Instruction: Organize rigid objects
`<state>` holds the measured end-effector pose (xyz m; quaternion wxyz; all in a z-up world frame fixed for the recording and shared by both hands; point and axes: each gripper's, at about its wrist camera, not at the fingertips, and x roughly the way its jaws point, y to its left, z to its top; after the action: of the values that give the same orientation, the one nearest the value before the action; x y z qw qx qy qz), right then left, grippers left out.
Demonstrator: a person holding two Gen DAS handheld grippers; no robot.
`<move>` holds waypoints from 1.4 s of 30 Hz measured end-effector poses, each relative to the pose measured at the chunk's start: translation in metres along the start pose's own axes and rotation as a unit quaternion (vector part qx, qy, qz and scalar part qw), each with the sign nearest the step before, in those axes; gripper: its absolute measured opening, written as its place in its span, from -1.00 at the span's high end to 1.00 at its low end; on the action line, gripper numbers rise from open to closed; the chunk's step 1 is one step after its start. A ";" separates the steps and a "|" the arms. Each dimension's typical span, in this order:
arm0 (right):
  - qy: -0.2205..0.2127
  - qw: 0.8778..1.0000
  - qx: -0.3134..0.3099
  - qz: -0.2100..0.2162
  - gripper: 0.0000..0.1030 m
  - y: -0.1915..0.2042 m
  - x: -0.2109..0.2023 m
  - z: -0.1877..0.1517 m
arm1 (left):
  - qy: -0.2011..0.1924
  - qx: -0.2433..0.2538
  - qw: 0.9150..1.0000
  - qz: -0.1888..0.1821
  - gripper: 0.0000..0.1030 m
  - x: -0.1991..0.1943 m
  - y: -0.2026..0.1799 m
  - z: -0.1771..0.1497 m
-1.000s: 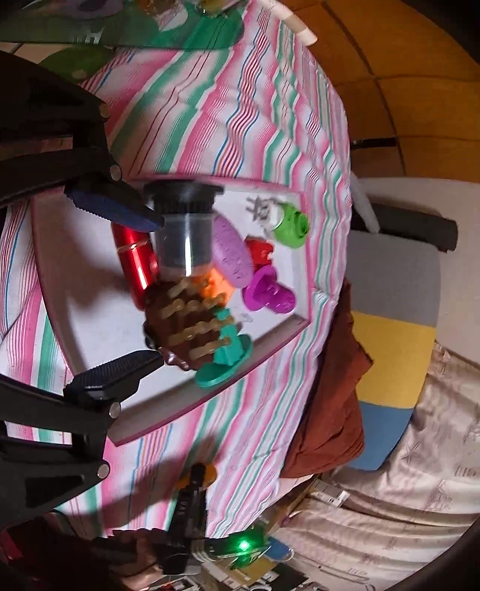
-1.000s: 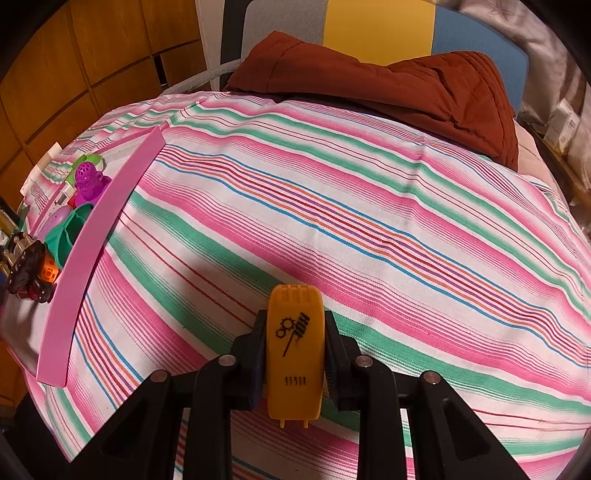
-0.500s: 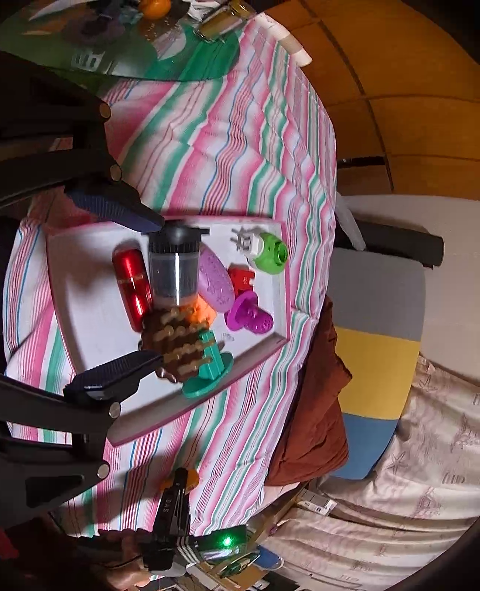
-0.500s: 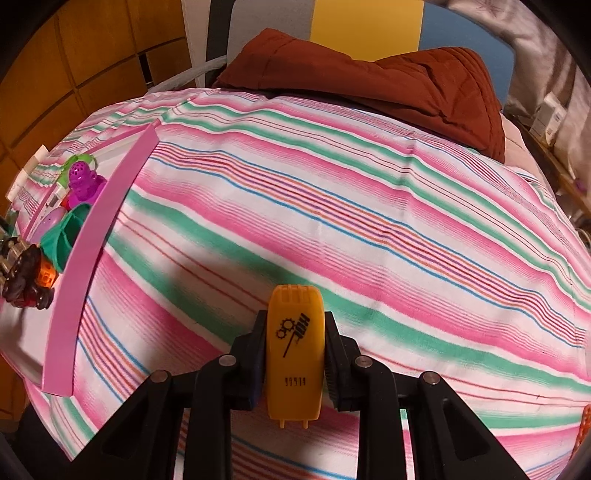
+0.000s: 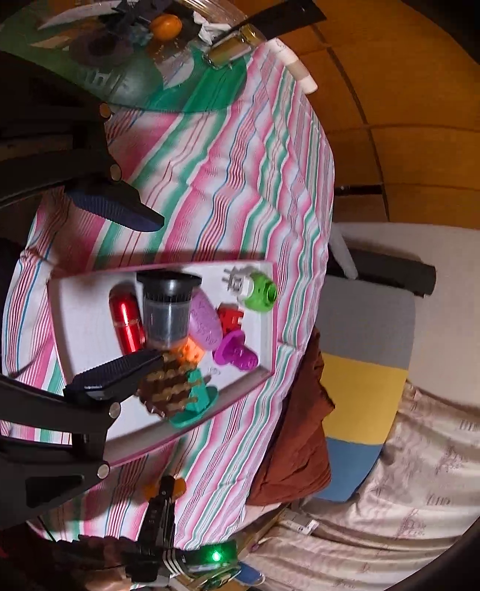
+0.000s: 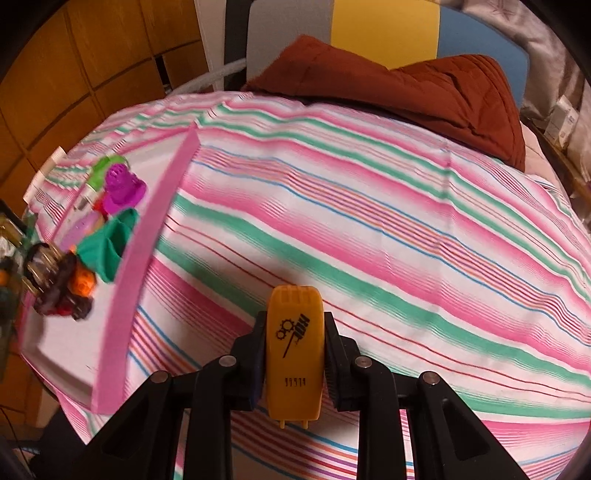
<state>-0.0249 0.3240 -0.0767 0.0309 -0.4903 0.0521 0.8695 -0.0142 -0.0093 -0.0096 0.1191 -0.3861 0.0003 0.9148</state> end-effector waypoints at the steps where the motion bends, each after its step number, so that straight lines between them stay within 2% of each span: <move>1: -0.006 1.000 0.002 0.008 0.49 0.004 -0.003 0.004 | 0.000 -0.002 1.000 0.002 -0.32 0.000 0.002 0.001; 8: -0.065 0.994 -0.031 0.078 0.49 0.060 -0.029 0.057 | -0.004 -0.012 1.000 0.018 -0.33 0.000 0.011 0.004; 13: -0.073 0.988 -0.093 0.100 0.49 0.121 -0.021 0.084 | -0.004 -0.020 0.999 0.041 -0.33 0.000 0.019 0.005; 17: -0.060 0.986 -0.123 0.099 0.49 0.154 -0.002 0.096 | 0.011 -0.026 0.997 0.071 -0.33 0.004 0.027 0.007; 23: -0.020 0.985 -0.148 0.087 0.47 0.174 0.035 0.095 | 0.009 -0.051 0.997 0.063 -0.33 0.005 0.038 0.007; 25: 0.010 0.983 -0.150 0.106 0.46 0.178 0.050 0.090 | 0.010 -0.063 0.996 0.065 -0.33 0.006 0.042 0.007; 27: 0.005 0.984 -0.147 0.101 0.37 0.177 0.051 0.083 | 0.013 -0.077 0.996 0.045 -0.33 0.008 0.047 0.007; 28: 0.002 0.985 -0.137 0.107 0.24 0.175 0.051 0.082 | 0.011 -0.086 0.996 0.037 -0.33 0.007 0.050 0.006; 29: 0.002 0.985 -0.122 0.119 0.02 0.171 0.049 0.081 | 0.008 -0.096 0.995 0.033 -0.33 0.007 0.053 0.006; 31: -0.014 0.986 -0.109 0.122 -0.19 0.166 0.040 0.077 | 0.004 -0.092 0.994 0.061 -0.32 0.007 0.054 0.006; 33: -0.036 0.987 -0.103 0.114 -0.21 0.165 0.029 0.074 | 0.001 -0.070 0.993 0.095 -0.33 0.005 0.049 0.006; 34: -0.043 0.988 -0.102 0.110 -0.30 0.165 0.023 0.072 | -0.002 -0.061 0.993 0.102 -0.33 0.003 0.045 0.006; 35: -0.057 0.988 -0.099 0.103 -0.49 0.164 0.015 0.069 | -0.005 -0.058 0.993 0.105 -0.33 0.001 0.044 0.006; 37: -0.083 0.988 -0.093 0.096 -0.66 0.164 -0.001 0.060 | -0.005 -0.066 0.993 0.094 -0.33 -0.002 0.044 0.005; 42: -0.118 0.989 -0.065 0.060 -0.69 0.158 -0.032 0.039 | 0.002 -0.080 0.994 0.072 -0.33 -0.004 0.039 0.001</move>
<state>-0.0579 0.1718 -0.0193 -0.0475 -0.3809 0.0206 0.9232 -0.0208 -0.0480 -0.0091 0.0220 -0.3952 -0.0447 0.9173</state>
